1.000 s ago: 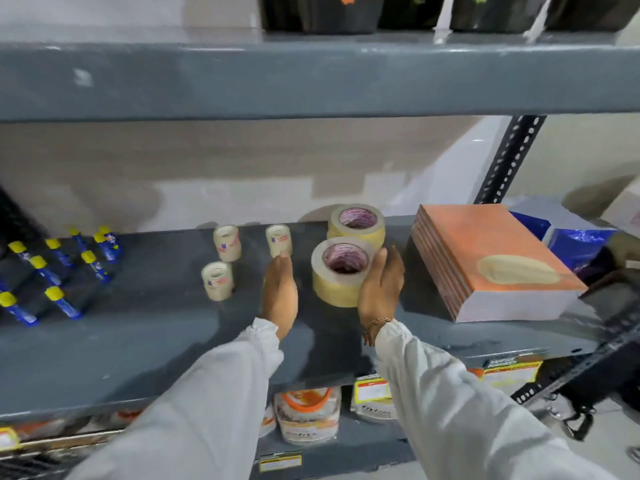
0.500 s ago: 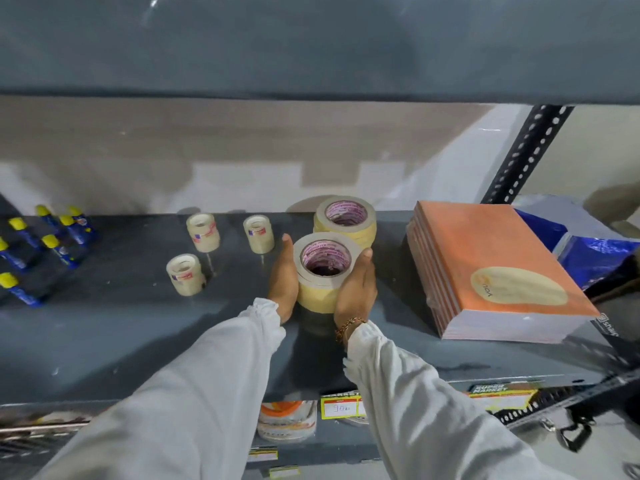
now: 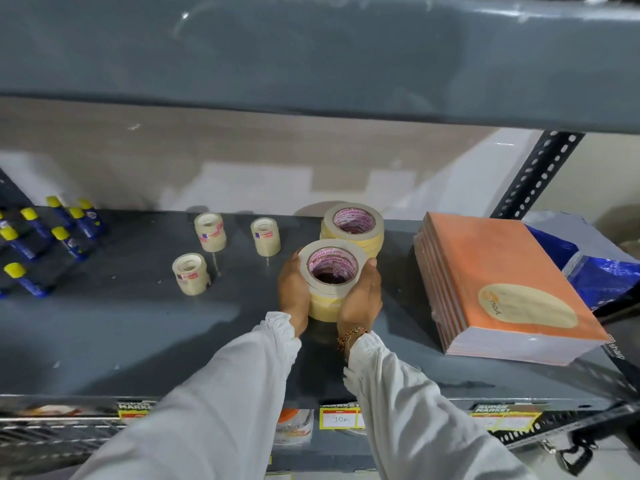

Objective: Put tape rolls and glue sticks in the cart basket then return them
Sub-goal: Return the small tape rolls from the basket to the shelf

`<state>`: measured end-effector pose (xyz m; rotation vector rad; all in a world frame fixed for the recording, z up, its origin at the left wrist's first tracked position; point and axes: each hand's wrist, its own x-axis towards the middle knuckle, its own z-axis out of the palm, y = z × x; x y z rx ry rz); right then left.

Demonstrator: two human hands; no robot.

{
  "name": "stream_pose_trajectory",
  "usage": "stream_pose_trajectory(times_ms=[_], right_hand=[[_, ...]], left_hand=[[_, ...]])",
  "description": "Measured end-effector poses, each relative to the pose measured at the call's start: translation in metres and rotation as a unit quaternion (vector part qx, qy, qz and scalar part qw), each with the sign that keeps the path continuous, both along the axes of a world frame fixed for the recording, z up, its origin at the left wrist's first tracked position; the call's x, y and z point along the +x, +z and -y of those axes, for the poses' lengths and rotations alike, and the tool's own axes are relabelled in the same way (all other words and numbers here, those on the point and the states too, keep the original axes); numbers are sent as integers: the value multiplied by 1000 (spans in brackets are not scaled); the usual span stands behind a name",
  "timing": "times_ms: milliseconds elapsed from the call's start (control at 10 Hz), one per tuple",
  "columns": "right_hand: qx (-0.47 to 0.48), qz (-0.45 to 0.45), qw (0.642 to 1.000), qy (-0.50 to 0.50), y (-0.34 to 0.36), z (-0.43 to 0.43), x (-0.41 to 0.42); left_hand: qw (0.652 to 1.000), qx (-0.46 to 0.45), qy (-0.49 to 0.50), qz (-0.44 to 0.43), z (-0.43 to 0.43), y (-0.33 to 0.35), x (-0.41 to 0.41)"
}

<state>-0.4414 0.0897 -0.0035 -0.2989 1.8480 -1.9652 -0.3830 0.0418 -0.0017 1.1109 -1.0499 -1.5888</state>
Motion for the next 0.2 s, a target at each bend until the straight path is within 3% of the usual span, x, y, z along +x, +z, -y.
stream_pose_trajectory(times_ms=[200], right_hand=[[-33,60,997,29,4,-11,-4]], left_hand=[[998,9,-61,1,4,7,13]])
